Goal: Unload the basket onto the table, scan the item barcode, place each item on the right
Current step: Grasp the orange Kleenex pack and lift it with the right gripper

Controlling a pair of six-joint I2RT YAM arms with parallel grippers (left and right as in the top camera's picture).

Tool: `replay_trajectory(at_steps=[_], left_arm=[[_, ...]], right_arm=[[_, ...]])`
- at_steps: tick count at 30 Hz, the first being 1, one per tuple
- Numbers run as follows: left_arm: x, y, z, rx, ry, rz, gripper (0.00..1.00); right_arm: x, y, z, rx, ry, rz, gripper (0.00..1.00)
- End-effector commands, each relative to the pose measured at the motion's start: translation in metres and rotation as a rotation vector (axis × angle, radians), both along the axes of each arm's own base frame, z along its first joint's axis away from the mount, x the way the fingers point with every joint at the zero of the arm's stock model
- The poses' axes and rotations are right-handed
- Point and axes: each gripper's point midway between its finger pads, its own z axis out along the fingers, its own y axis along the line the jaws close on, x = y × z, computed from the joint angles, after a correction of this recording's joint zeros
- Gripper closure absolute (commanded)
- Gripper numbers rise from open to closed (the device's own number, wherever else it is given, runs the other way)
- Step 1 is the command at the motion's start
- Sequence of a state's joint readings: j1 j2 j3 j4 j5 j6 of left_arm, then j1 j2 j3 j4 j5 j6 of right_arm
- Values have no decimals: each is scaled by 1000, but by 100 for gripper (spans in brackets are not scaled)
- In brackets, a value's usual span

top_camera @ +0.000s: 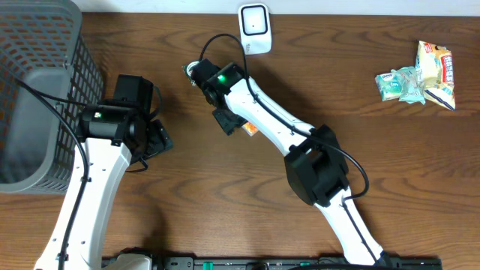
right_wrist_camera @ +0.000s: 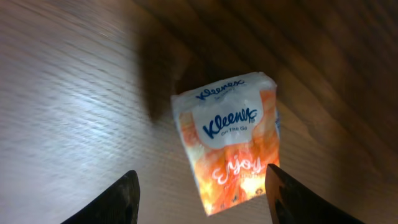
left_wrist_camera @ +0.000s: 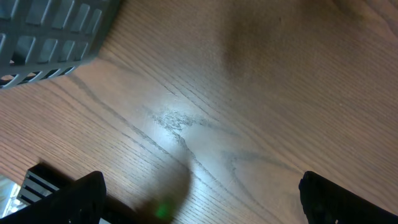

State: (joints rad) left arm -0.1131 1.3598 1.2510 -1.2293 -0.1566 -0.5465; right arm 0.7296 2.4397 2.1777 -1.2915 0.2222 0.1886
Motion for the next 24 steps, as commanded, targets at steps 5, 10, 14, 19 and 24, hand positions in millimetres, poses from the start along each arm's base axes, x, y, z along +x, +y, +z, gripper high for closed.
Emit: replay_trajectory(at_steps=[5,10,14,19,24], left_arm=[[-1,3,-1,9,6,10,2],[-1,3,-1,9,6,10,2],[-1,3,-1,9,6,10,3],[-1,3,-1,9,5,10,2],[-1,3,-1,9,6,10,3]], right_arm=[[-2,-11,-21,-62,7,15,42],[-4,-18,-34,-79,15,10,46],[-5,-22,-40,-88,25,4,65],[-4,-22,-35,-57,40,-14,82],[-6,-11,-18,82,123,-51,99]])
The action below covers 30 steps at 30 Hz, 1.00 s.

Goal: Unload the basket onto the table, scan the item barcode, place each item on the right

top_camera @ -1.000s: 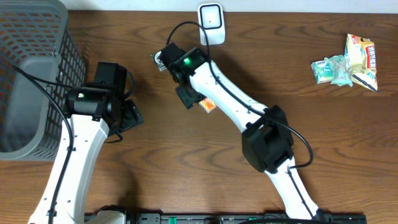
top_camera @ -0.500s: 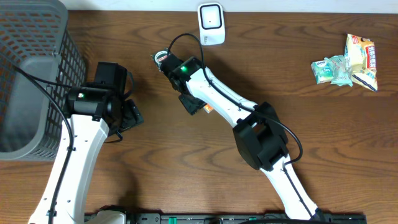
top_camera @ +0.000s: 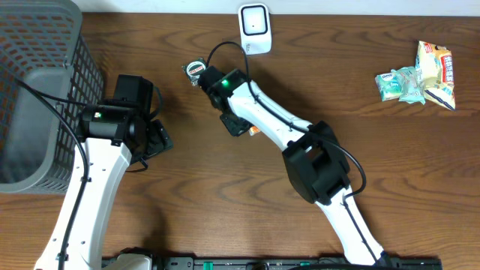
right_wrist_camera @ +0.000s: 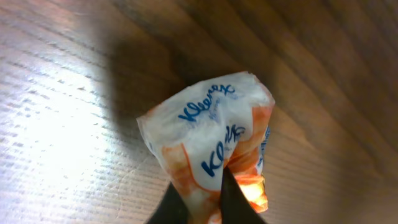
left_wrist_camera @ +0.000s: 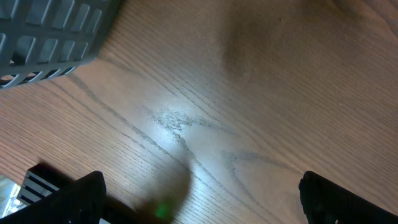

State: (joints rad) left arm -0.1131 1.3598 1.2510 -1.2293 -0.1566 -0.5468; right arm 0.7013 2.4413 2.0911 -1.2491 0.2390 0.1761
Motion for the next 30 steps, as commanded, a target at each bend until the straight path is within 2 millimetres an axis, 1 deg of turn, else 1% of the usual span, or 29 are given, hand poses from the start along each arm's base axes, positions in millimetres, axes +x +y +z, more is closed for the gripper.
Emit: replay_trajectory(at_steps=[1,5,10,12,15,18,20,24,26,29,30], left_arm=[[-1,3,-1,9,6,10,3],[-1,3,-1,9,6,10,2],[-1,3,-1,9,6,10,2],[-1,3,-1,9,6,10,2],[-1,3,-1,9,6,10,2],[-1,3,-1,9,6,10,2],[-1,3,-1,9,6,10,2],[-1,3,-1,10,6,9,2],[-1,3,-1,9,6,10,2],[-1,3,-1,9,6,10,2],[-1,3,-1,9,6,10,3]], right_arm=[[-7,13,9,167,121,-50,99],[-12,26,31,351,244,-60,99],[-27,52,69,716,457,21,99],[-28,52,81,821,505,33,99],[-26,47,89,894,529,50,99],[-25,40,85,894,543,24,99],[-28,37,81,901,563,17,99],[-40,39,76,1020,645,28,99],[-42,36,67,1036,663,9,99],[-42,24,48,1018,675,-47,99],[-40,15,39,979,672,-92,94]])
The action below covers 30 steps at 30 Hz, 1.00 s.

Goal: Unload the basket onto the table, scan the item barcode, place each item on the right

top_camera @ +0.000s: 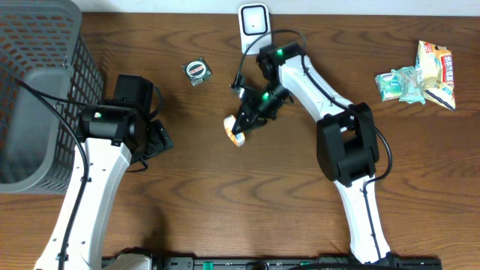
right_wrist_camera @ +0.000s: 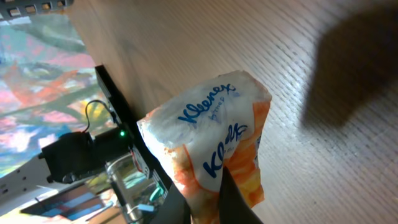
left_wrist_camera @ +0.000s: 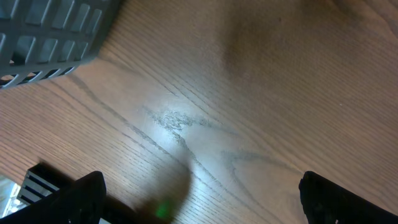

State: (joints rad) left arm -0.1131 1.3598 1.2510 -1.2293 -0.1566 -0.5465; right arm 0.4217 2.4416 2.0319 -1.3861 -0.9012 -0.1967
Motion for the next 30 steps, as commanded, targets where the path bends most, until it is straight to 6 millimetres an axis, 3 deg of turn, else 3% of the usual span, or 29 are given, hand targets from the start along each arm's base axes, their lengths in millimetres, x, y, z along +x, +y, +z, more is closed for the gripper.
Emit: replay_trajectory(at_steps=[1,2,4,8,13,18,23,30], left_arm=[[-1,3,-1,9,6,10,2],[-1,3,-1,9,6,10,2],[-1,3,-1,9,6,10,2],[-1,3,-1,9,6,10,2],[-1,3,-1,9,6,10,2],[-1,3,-1,9,6,10,2],[-1,3,-1,9,6,10,3],[-1,3,-1,9,6,10,2]], right_arm=[[7,-20,-17,-33,51,-69,90],[10,-31,-24,-95,55,-92,82],[17,-51,-36,-213,53,-132,75],[36,-96,-52,-434,42,-238,72],[45,-116,-41,-451,56,-281,68],[47,-117,-23,-451,59,-281,67],[35,-99,-6,-429,21,-175,65],[24,-82,-17,-534,-81,-55,41]])
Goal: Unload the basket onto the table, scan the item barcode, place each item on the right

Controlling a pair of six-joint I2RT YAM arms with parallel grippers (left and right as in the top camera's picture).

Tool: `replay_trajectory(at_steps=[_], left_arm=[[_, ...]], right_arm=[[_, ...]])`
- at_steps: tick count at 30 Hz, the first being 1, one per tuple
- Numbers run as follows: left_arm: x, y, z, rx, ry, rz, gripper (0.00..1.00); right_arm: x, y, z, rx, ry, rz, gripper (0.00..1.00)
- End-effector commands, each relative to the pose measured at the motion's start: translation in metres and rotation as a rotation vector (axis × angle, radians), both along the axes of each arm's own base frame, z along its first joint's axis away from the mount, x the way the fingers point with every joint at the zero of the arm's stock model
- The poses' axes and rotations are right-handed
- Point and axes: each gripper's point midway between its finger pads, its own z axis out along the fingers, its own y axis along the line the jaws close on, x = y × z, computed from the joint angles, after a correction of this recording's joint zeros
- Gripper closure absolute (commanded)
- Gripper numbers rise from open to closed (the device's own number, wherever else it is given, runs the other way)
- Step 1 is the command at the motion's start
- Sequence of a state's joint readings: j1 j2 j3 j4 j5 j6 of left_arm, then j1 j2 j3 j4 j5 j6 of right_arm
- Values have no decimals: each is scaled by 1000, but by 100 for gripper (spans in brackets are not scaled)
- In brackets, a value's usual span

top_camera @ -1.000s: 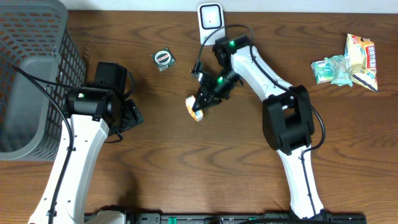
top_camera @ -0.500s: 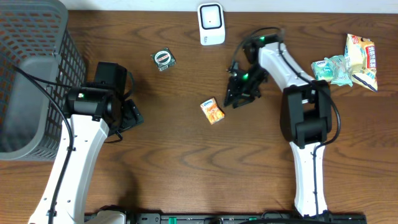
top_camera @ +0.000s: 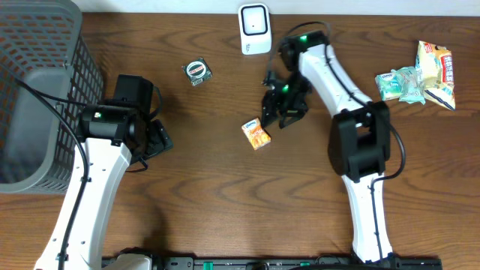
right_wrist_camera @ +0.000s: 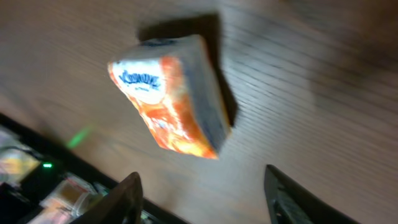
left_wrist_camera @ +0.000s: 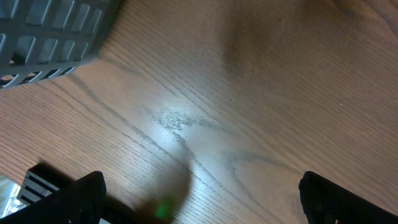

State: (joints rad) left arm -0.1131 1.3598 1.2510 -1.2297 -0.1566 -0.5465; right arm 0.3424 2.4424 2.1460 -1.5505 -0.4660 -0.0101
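Observation:
An orange and white Kleenex tissue pack [top_camera: 256, 135] lies on the wood table near the middle; the right wrist view shows the pack [right_wrist_camera: 171, 106] lying free ahead of the fingers. My right gripper [top_camera: 279, 111] is open just up and right of it, nothing between its fingers [right_wrist_camera: 124, 199]. The white barcode scanner [top_camera: 254, 28] stands at the table's back edge. My left gripper [top_camera: 156, 139] hangs open over bare table at the left, its fingertips [left_wrist_camera: 84, 193] wide apart.
A grey mesh basket [top_camera: 41, 90] fills the far left. A small round tape measure [top_camera: 197, 70] lies left of the scanner. Snack packets [top_camera: 420, 73] lie at the back right.
My right gripper was shut on the tissue pack, holding it above the table. Now it is open and the pack lies on the table a little to the right. The left arm has not moved.
My right gripper was open over the tissue pack left of centre. Then it was shut on the pack there. Then it held the pack up below the scanner. Now the pack lies released on the table. The left arm stayed still throughout.

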Motion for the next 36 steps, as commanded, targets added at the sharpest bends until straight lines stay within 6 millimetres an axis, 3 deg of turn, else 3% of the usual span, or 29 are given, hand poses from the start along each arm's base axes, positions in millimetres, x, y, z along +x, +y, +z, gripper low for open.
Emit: replay_trajectory(at_steps=[1,2,5,7,11,12,26,29,30,33,36], left_arm=[[-1,3,-1,9,5,10,2],[-1,3,-1,9,5,10,2],[-1,3,-1,9,5,10,2],[-1,3,-1,9,5,10,3],[-1,3,-1,9,6,10,3],[-1,3,-1,9,5,10,2],[-1,3,-1,9,5,10,3],[-1,3,-1,9,5,10,2],[-1,3,-1,9,5,10,2],[-1,3,-1,9,5,10,2],[-1,3,-1,9,6,10,2]], right_arm=[[-1,8,-4,-63,-64,87,41],[-1,10,-5,-71,-74,97,38],[1,15,-8,-87,-104,122,13],[1,16,-8,-86,-110,125,8],[4,15,-9,-85,-116,116,5],[5,14,-9,-84,-118,114,1],[13,11,-10,-78,-135,98,1],[11,12,-10,-78,-134,102,9],[11,13,-10,-78,-132,103,24],[8,15,-11,-74,-124,108,43],[3,18,-14,-73,-113,115,43]])
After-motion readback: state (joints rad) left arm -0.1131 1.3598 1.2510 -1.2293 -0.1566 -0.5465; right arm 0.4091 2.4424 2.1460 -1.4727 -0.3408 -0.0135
